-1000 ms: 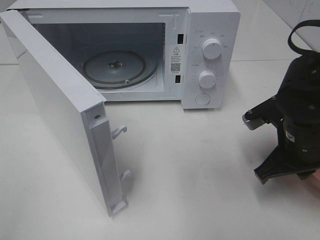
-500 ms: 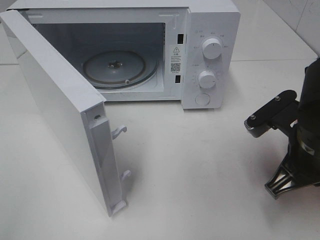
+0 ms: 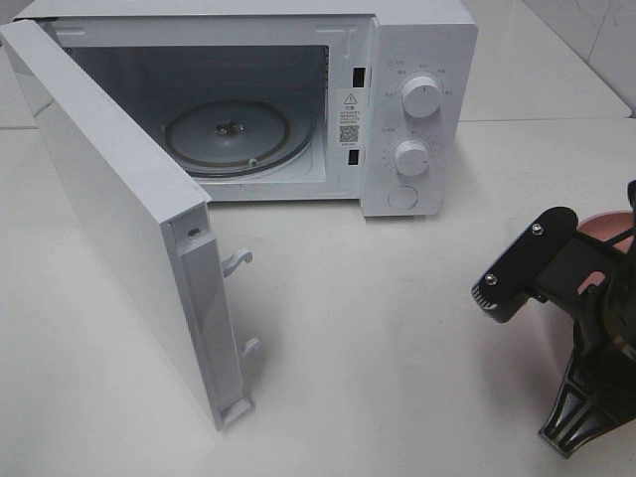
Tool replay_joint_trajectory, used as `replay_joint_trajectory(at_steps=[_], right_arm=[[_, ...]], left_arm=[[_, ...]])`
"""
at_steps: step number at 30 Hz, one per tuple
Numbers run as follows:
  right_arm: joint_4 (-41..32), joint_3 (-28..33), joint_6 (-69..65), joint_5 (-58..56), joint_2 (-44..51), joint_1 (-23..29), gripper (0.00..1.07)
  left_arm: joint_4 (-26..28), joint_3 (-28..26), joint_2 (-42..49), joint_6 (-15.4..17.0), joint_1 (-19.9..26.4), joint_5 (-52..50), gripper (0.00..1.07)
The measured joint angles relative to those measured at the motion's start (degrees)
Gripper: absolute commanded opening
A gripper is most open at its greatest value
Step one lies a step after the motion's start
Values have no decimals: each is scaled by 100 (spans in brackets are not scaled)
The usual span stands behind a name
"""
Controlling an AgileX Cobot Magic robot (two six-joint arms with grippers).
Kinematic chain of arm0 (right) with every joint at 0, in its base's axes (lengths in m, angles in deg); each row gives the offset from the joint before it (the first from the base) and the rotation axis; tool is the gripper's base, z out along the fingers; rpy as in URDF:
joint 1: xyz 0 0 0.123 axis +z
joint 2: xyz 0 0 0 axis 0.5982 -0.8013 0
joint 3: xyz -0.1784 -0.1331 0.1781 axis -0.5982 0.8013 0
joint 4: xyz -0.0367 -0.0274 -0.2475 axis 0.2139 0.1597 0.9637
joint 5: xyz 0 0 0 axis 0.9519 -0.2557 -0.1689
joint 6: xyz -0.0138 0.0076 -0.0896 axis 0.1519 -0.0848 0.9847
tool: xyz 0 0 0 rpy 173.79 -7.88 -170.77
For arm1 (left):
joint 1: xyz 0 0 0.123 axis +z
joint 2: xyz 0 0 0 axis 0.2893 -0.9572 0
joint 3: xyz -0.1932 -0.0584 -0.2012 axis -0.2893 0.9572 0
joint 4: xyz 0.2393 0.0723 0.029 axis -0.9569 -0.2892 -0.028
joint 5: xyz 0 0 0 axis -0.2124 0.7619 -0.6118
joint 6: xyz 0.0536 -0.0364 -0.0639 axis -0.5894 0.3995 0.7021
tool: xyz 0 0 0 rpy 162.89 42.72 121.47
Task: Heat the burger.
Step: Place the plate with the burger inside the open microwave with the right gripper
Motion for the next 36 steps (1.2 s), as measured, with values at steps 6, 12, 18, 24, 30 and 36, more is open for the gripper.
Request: replay_joint_trajectory(at_steps=[6, 12, 18, 24, 30, 36], right_arm=[[17, 6, 17, -143, 160, 413, 0], [229, 6, 160, -281, 183, 888, 0], [327, 6, 309, -281, 183, 1369, 0], [424, 6, 688, -183, 183, 1553, 0], [447, 6, 1318, 132, 183, 1581, 0], [476, 6, 2103, 550, 183, 1581, 0]], left_arm=[[0, 0, 0, 0, 0, 0, 90], [0, 0, 0, 0, 0, 0, 90], [0, 0, 0, 0, 0, 0, 90], [0, 0, 0, 0, 0, 0, 90], [0, 0, 0, 0, 0, 0, 90], [0, 0, 0, 0, 0, 0, 90]])
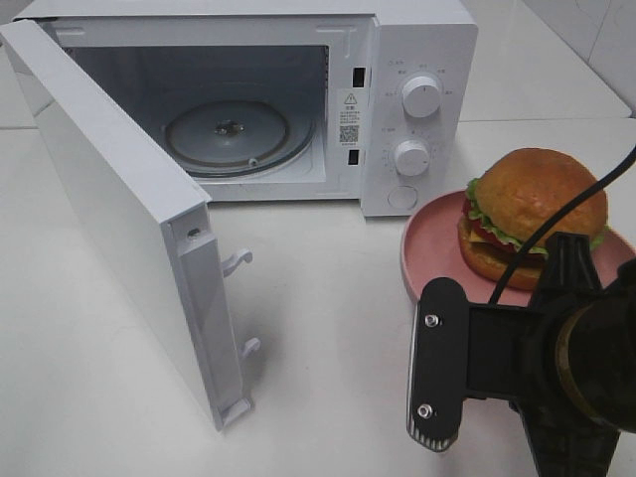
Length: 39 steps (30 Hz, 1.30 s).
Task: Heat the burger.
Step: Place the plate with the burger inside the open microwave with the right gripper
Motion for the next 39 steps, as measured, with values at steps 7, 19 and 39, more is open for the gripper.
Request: replay_joint_trajectory(at_steps=[7, 19, 39], right_arm=[[160, 0, 596, 332, 0, 0, 0], [327, 17, 1283, 516, 0, 0, 0], [-92, 29, 3736, 1656, 0, -1152, 0]], left_arm=[[0, 0, 0, 0, 0, 0, 90], [0, 0, 0, 0, 0, 0, 90], [0, 0, 0, 0, 0, 0, 90]])
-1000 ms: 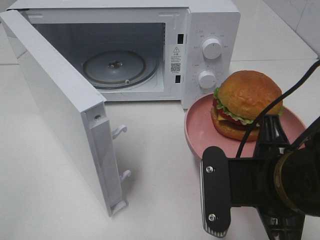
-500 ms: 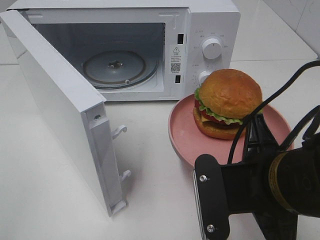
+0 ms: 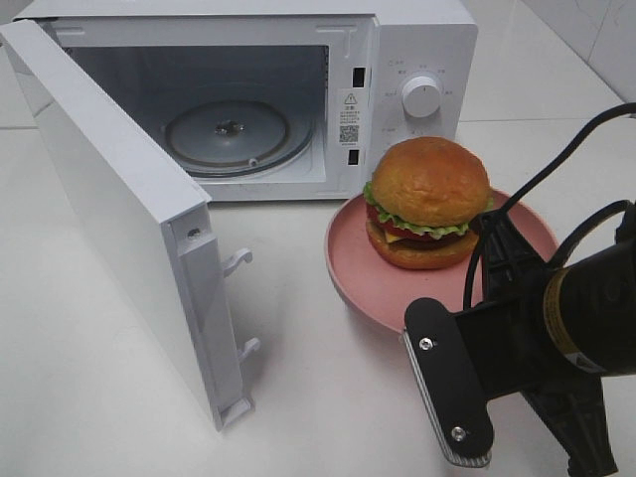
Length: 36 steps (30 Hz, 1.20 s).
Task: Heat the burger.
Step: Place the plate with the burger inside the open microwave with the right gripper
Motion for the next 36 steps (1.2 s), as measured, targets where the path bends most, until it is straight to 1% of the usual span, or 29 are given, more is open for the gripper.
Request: replay_joint_trajectory(at_steps=[5, 6, 8, 9, 10, 11, 13, 15, 16, 17, 18, 20, 21, 22, 23, 25, 26, 28, 31, 32, 34, 36], right_arm=[[-241, -11, 653, 298, 0, -183, 0], [-344, -69, 985, 321, 6, -275, 0], [-390, -97, 1106, 315, 11, -321, 0], [-556, -189, 1404, 309, 23, -430, 0], [-556, -189, 1404, 309, 23, -430, 0], [-779, -298, 1736, 304, 34, -527, 0], [-865, -350, 1885, 304, 40, -584, 0], [-1192, -458, 2487, 304, 40, -733, 0], [-1192, -458, 2487, 304, 40, -733, 0], [-1409, -516, 2945, 298, 40, -848, 0], [-1409, -516, 2945, 298, 40, -848, 0], [-1782, -625, 3529, 281, 40, -1066, 0], [-1782, -625, 3529, 281, 40, -1066, 0], [-2011, -699, 3913, 269, 40, -1203, 0], [-2011, -699, 3913, 269, 40, -1203, 0], [-2384, -808, 4618, 246, 40, -1432, 0], [-2384, -808, 4618, 246, 40, -1432, 0], [-2991, -911, 5552, 189, 34, -1696, 0], [-3151, -928, 5804, 178, 34, -1753, 0], [-3409, -968, 6217, 138, 34, -1845, 0], [-3524, -997, 6423, 115, 34, -1891, 0], [-3804, -1134, 6898, -11, 34, -2011, 0]], left_arm=[[0, 0, 0, 0, 0, 0, 90], [0, 0, 0, 0, 0, 0, 90], [0, 0, 0, 0, 0, 0, 90], [0, 0, 0, 0, 0, 0, 90], [0, 0, 0, 0, 0, 0, 90], [0, 0, 0, 0, 0, 0, 90], [0, 0, 0, 0, 0, 0, 90], [0, 0, 0, 0, 0, 0, 90], [0, 0, 0, 0, 0, 0, 90], [0, 0, 0, 0, 0, 0, 90], [0, 0, 0, 0, 0, 0, 90], [0, 0, 0, 0, 0, 0, 90], [0, 0, 0, 0, 0, 0, 90], [0, 0, 0, 0, 0, 0, 90], [0, 0, 0, 0, 0, 0, 90], [0, 0, 0, 0, 0, 0, 90], [0, 0, 0, 0, 0, 0, 90], [0, 0, 0, 0, 0, 0, 90], [0, 0, 0, 0, 0, 0, 90], [0, 0, 0, 0, 0, 0, 90], [0, 0, 0, 0, 0, 0, 90], [0, 0, 0, 0, 0, 0, 90]])
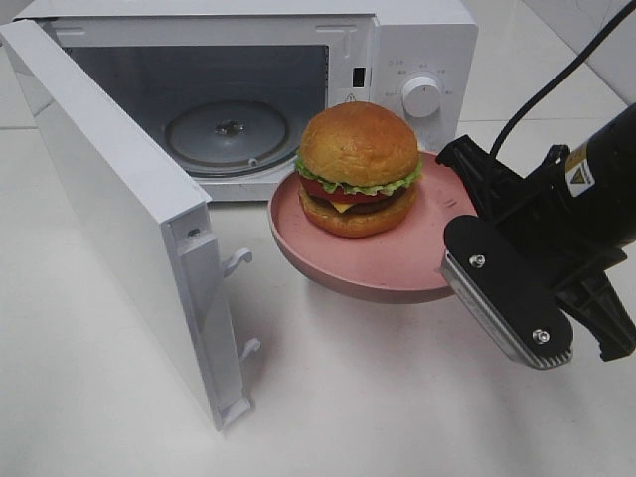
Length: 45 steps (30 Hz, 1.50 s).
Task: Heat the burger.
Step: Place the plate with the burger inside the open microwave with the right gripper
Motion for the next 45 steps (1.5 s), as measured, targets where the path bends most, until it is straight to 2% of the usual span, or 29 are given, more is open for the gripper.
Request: replay_joint_trajectory(at_steps=[14, 23, 36, 45], right_arm=[[-40, -155, 160, -235, -6, -40, 0], [-52, -321, 195, -264, -218, 166, 0], [-115, -1140, 195, -264, -1003, 430, 0], [-115, -1679, 195, -269, -1547, 435, 0]], left_arm=[[0, 0, 0, 0, 0, 0, 90], [0, 0, 0, 0, 0, 0, 90], [0, 0, 0, 0, 0, 0, 90], [0, 0, 0, 0, 0, 0, 90]])
